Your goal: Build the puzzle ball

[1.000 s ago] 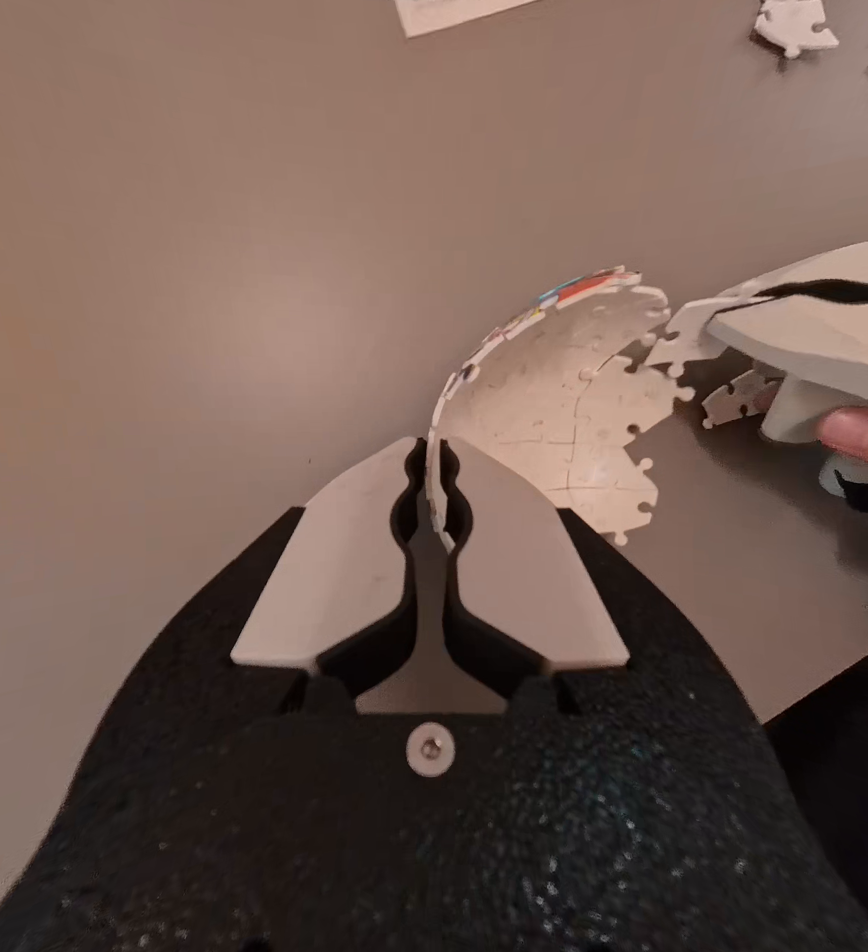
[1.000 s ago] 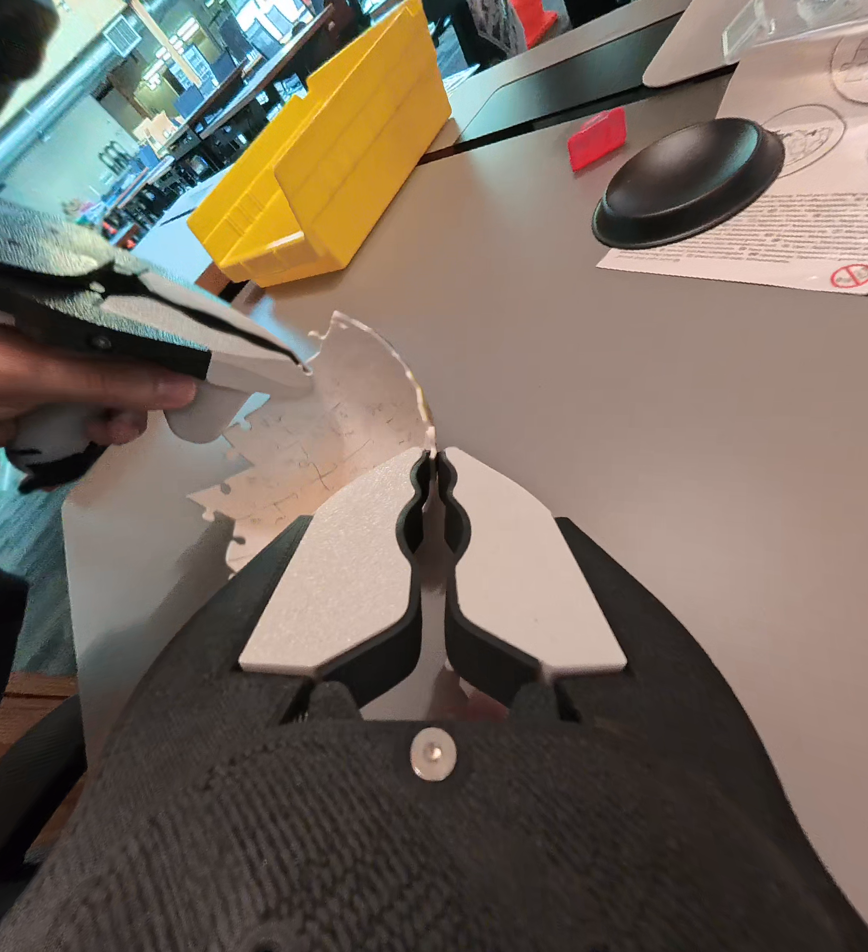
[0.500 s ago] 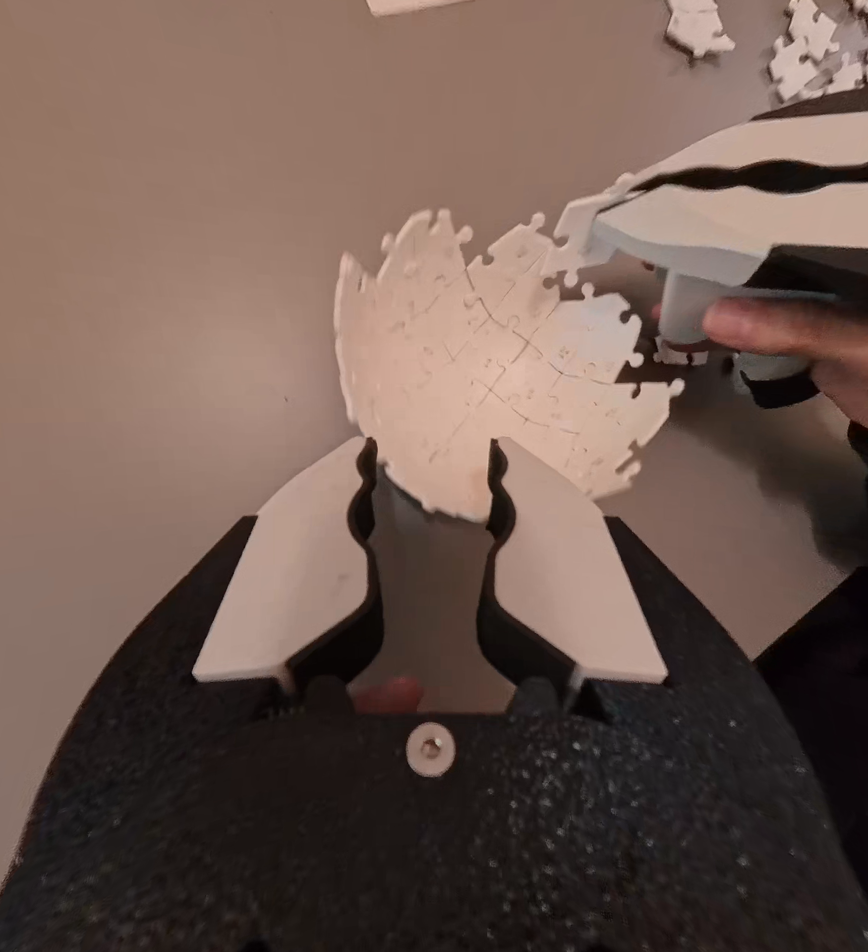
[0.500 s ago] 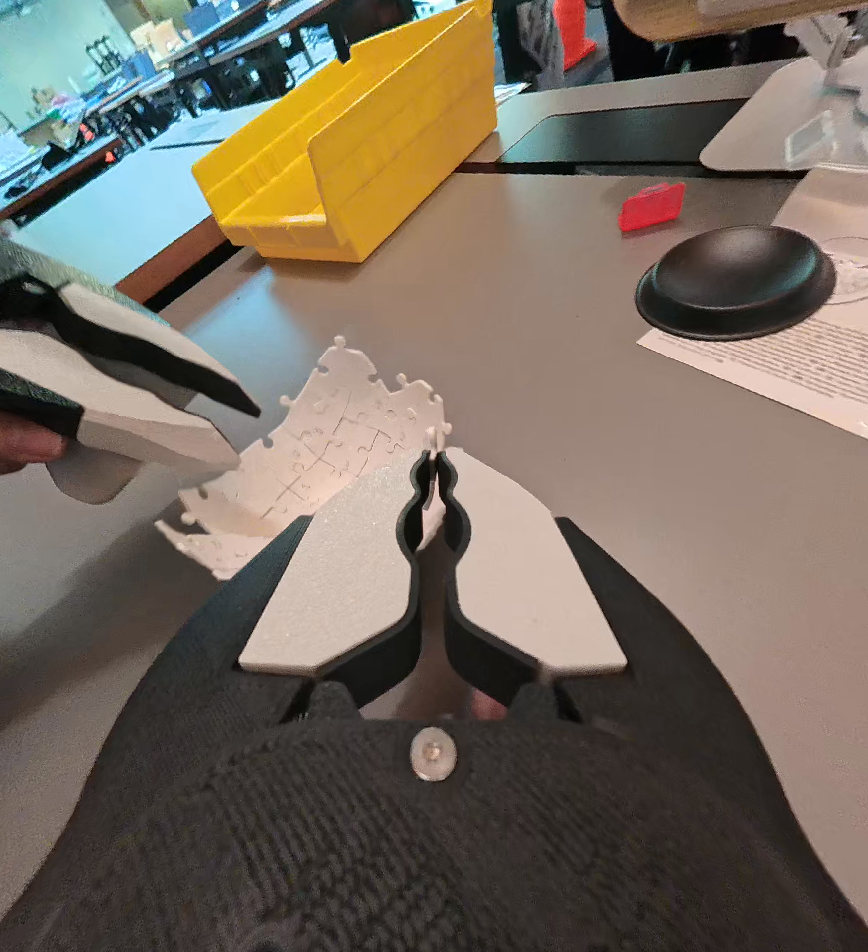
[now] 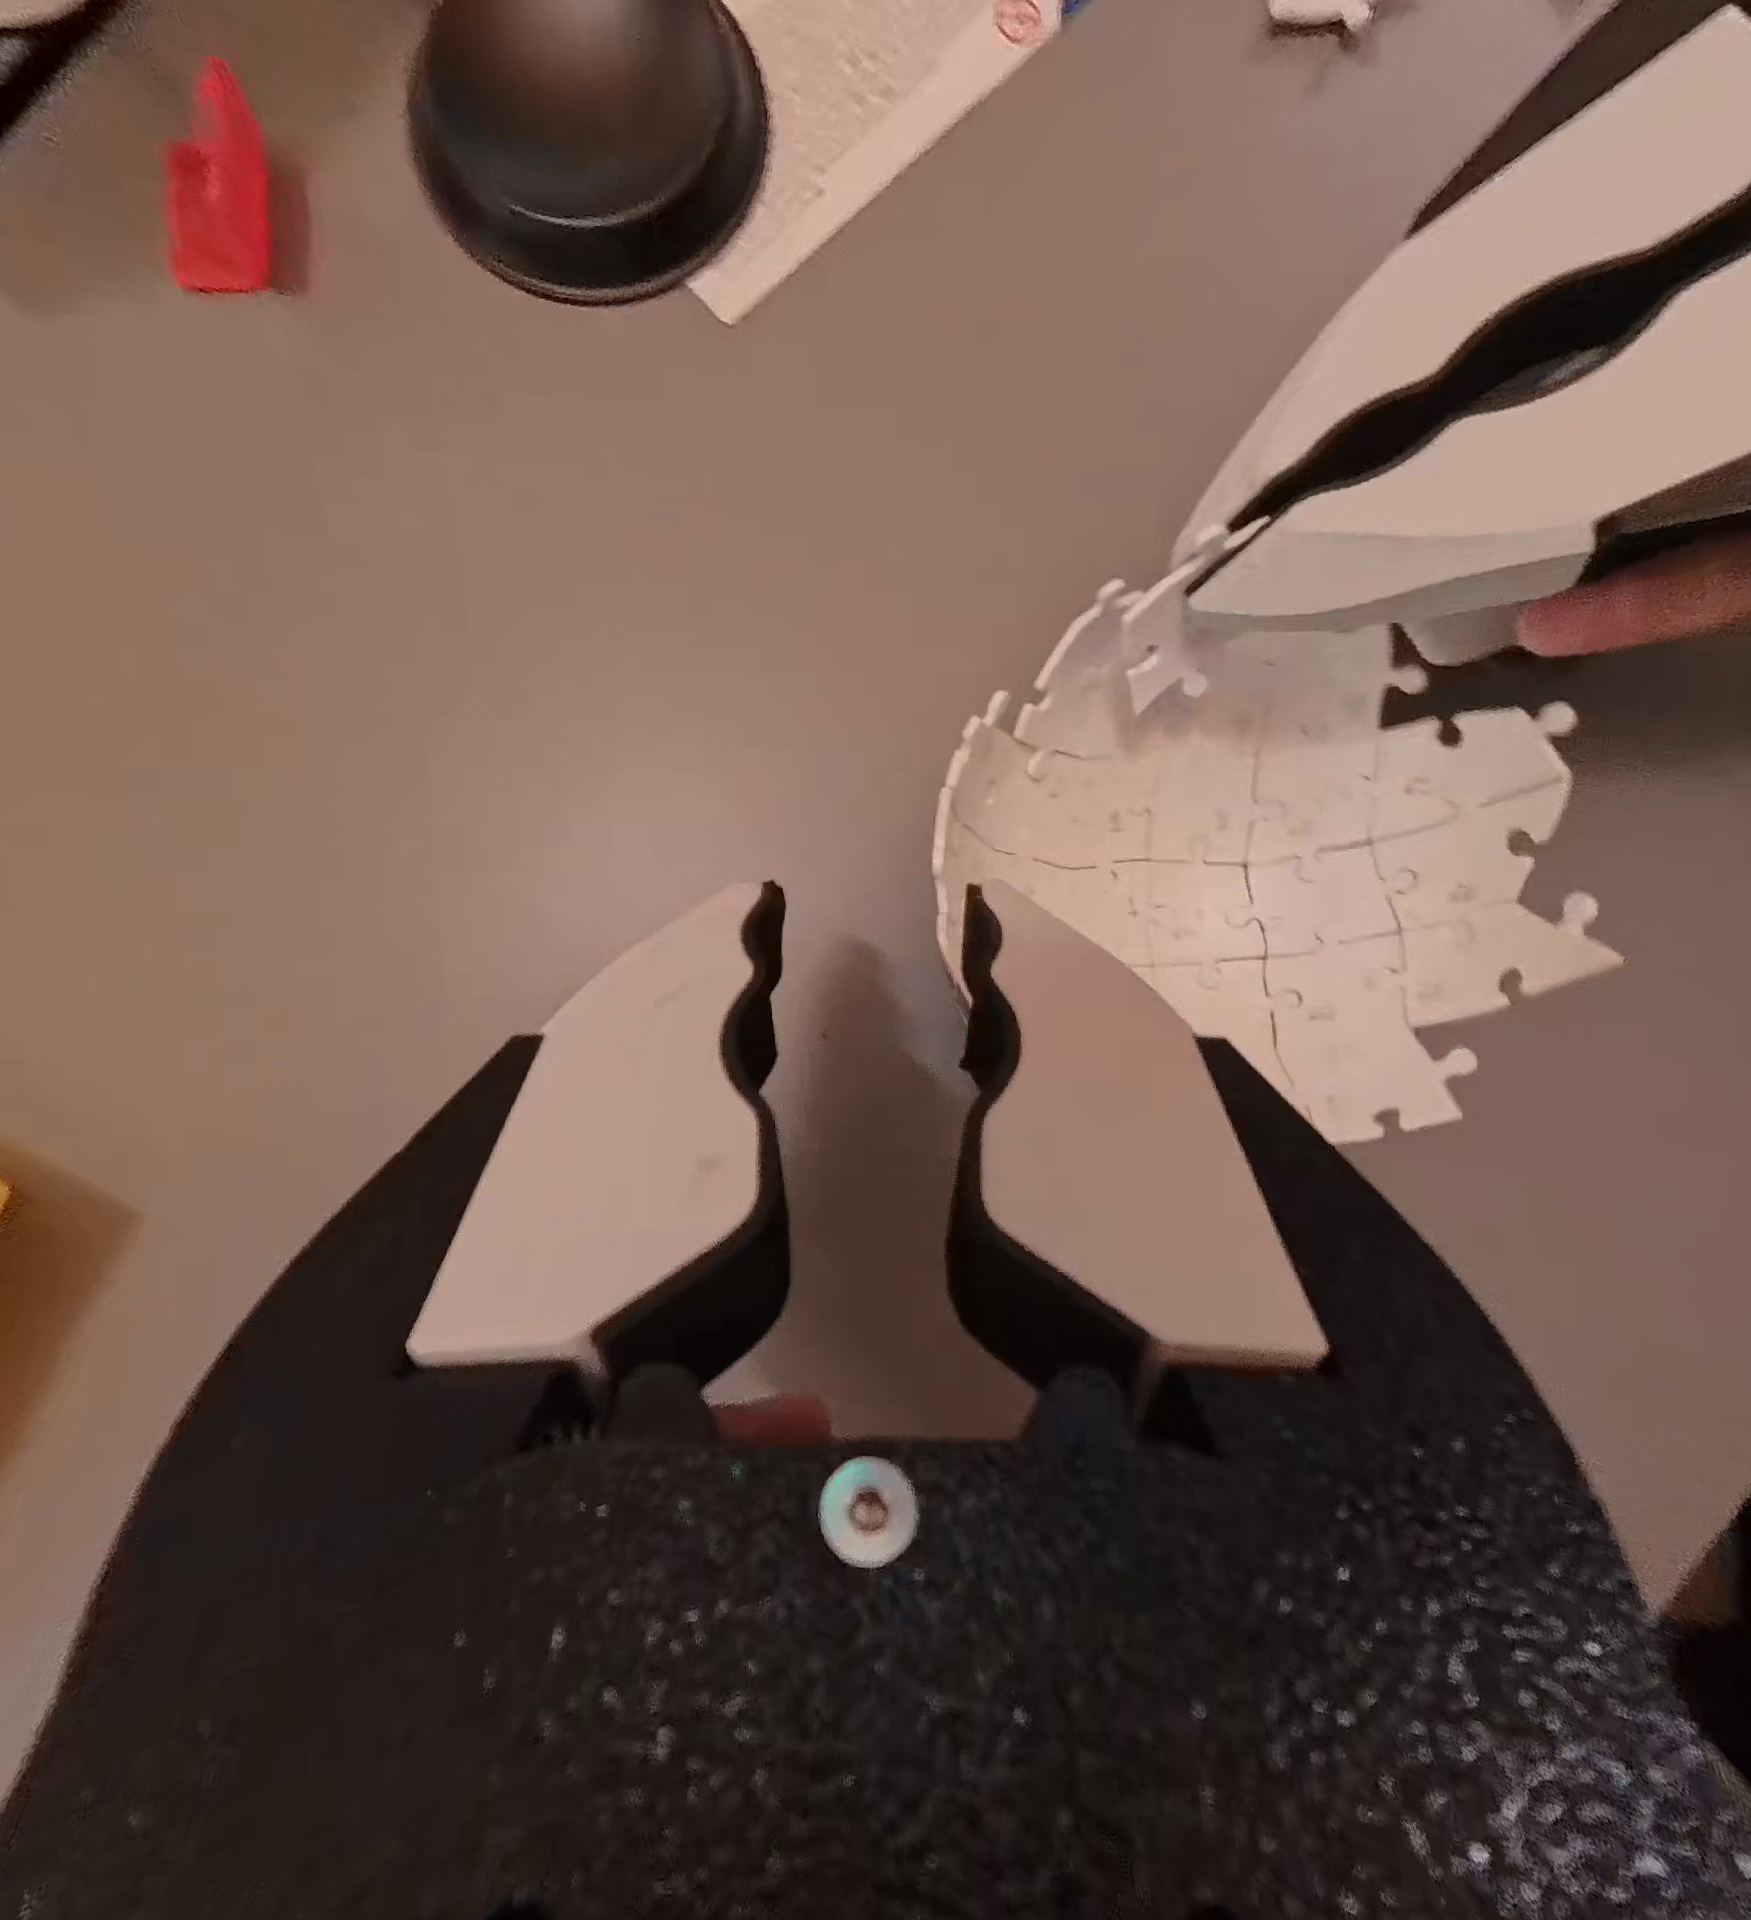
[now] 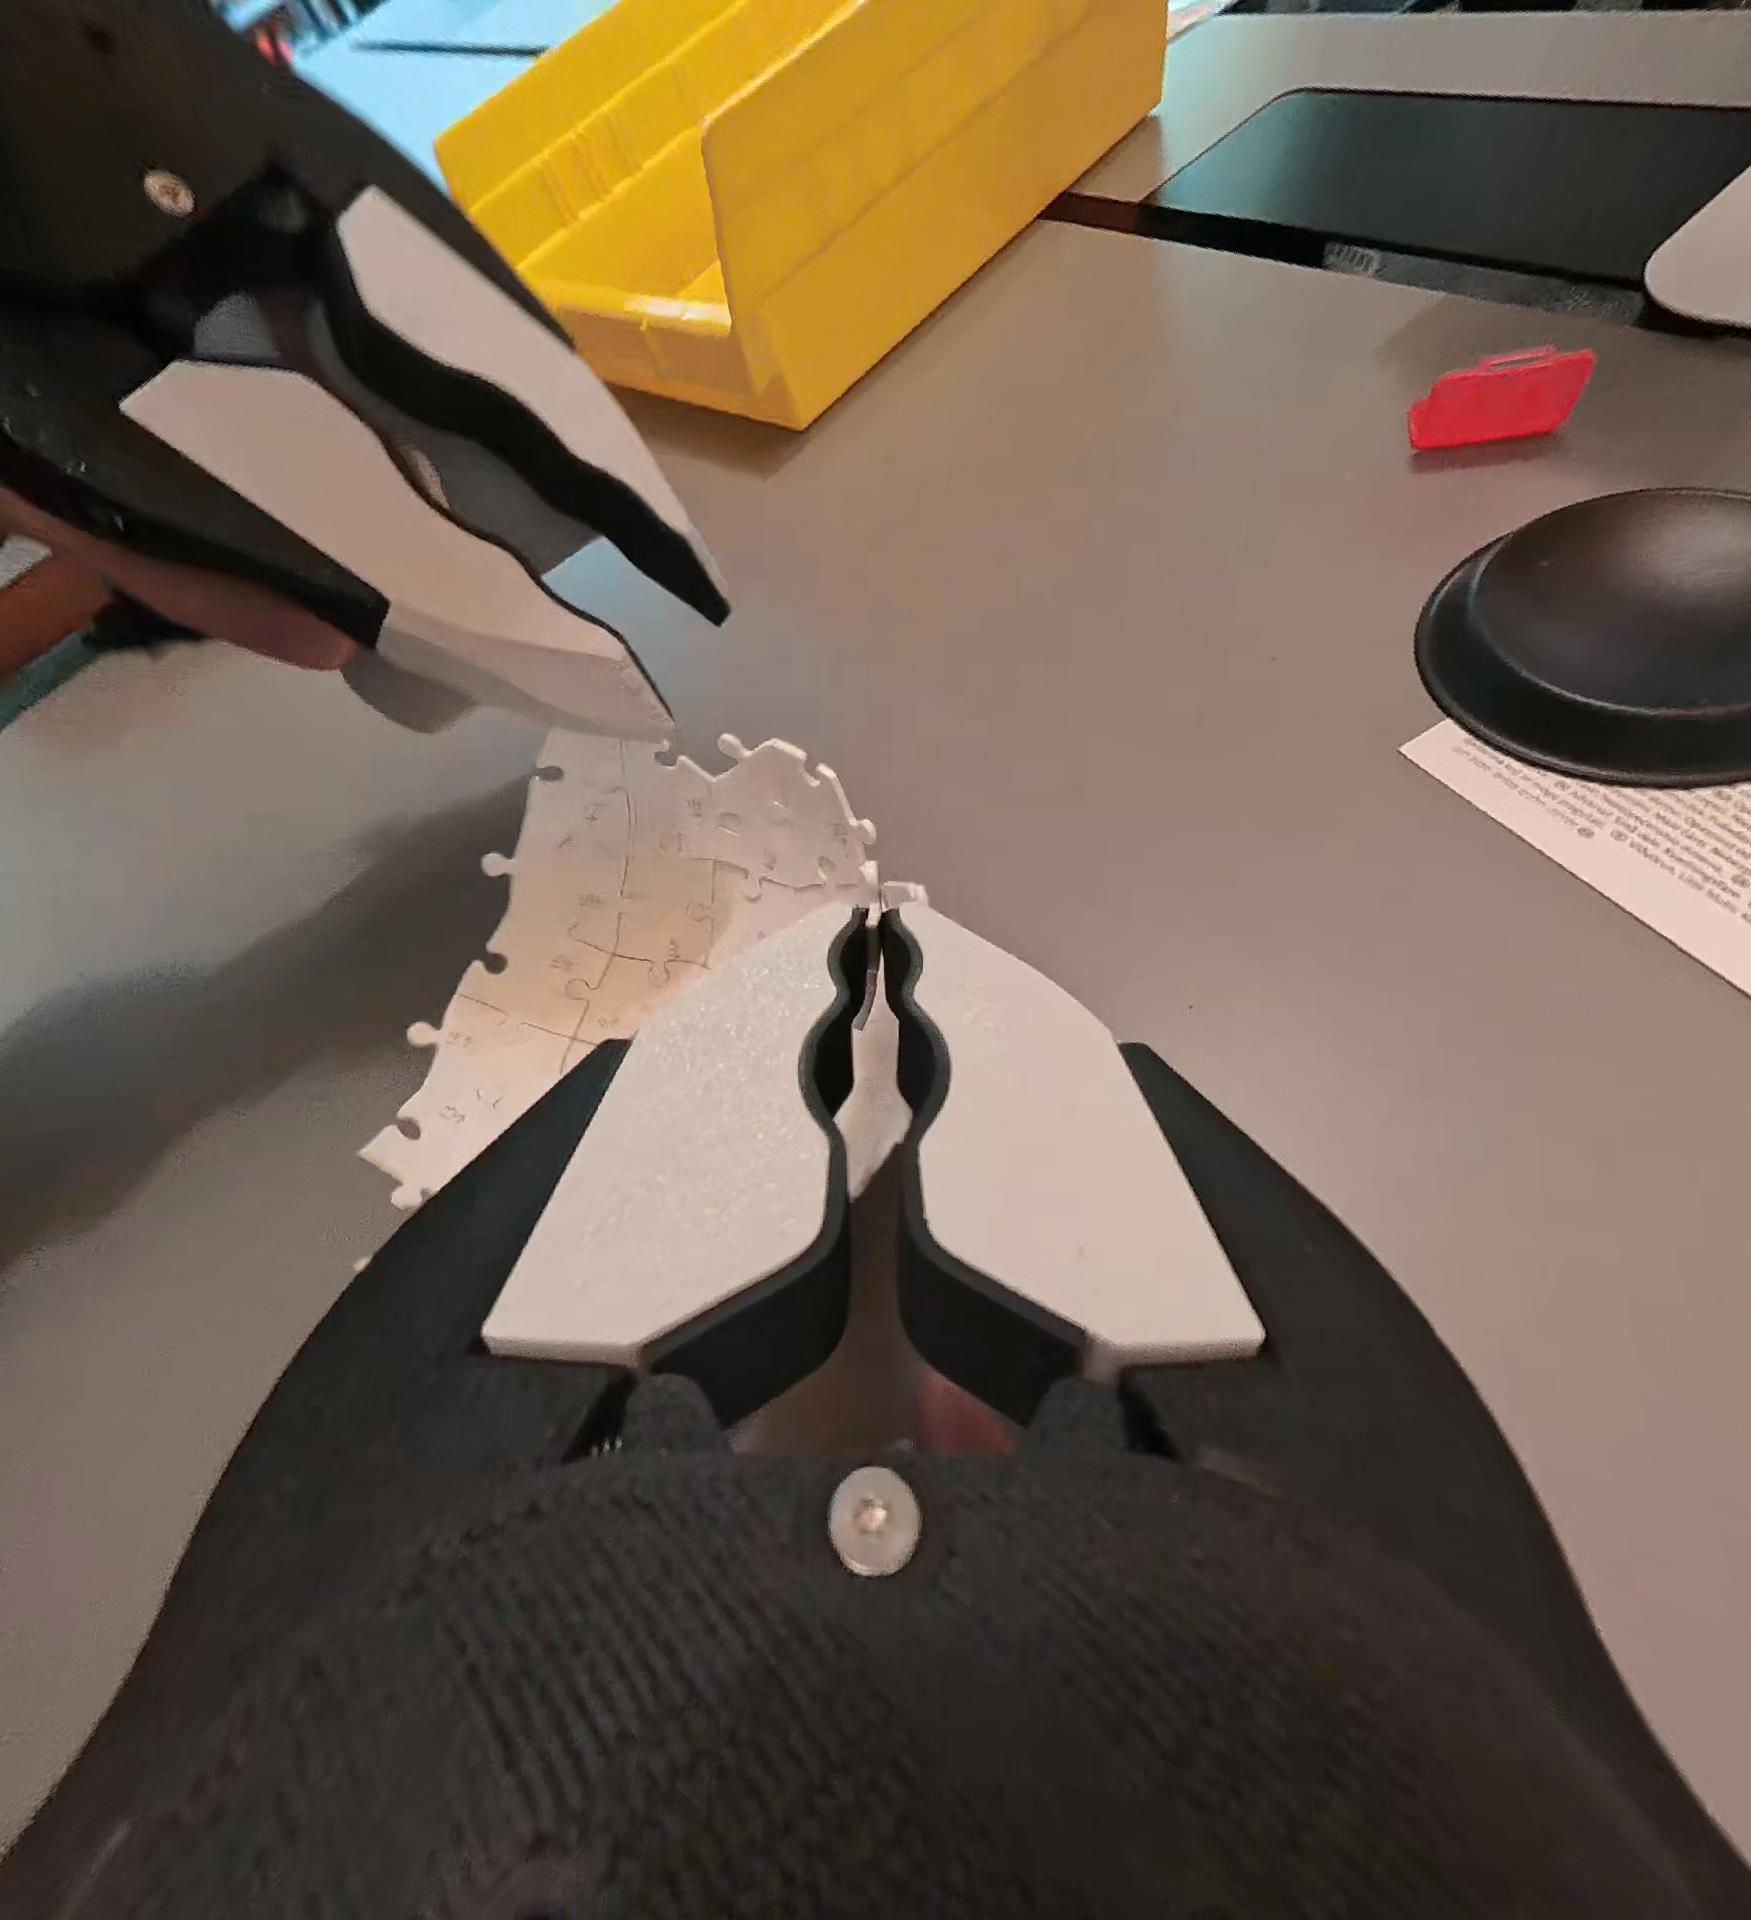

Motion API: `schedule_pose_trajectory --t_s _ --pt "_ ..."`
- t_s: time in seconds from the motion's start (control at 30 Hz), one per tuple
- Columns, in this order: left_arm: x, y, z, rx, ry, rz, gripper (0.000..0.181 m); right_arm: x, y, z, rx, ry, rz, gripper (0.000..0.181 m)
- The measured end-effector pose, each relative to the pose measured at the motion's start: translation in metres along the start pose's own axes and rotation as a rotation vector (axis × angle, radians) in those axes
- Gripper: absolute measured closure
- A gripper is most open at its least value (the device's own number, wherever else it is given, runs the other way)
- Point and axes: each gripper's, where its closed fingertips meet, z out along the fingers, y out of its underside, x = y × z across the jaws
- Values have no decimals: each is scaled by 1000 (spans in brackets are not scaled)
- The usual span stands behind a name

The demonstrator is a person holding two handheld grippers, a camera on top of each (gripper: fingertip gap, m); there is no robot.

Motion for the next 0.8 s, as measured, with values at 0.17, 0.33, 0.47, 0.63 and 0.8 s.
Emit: schedule_pose_trajectory --t_s 0.17,0.33,0.47,0.63,0.8 --pt "10 -10 18 -56 177 166 157 0 -9 4 -29 -29 -47 179" --pt "11 11 36 -207 397 -19 173 -1 -19 13 -75 -71 -108 179" --pt "11 8 36 -157 458 -70 178 0 -24 22 -90 -93 -135 179" --pt "9 15 31 -224 431 -56 176 -6 -24 35 -126 -142 -109 179" --pt "9 16 24 -272 414 -88 176 -15 -24 46 -143 -173 -135 179"
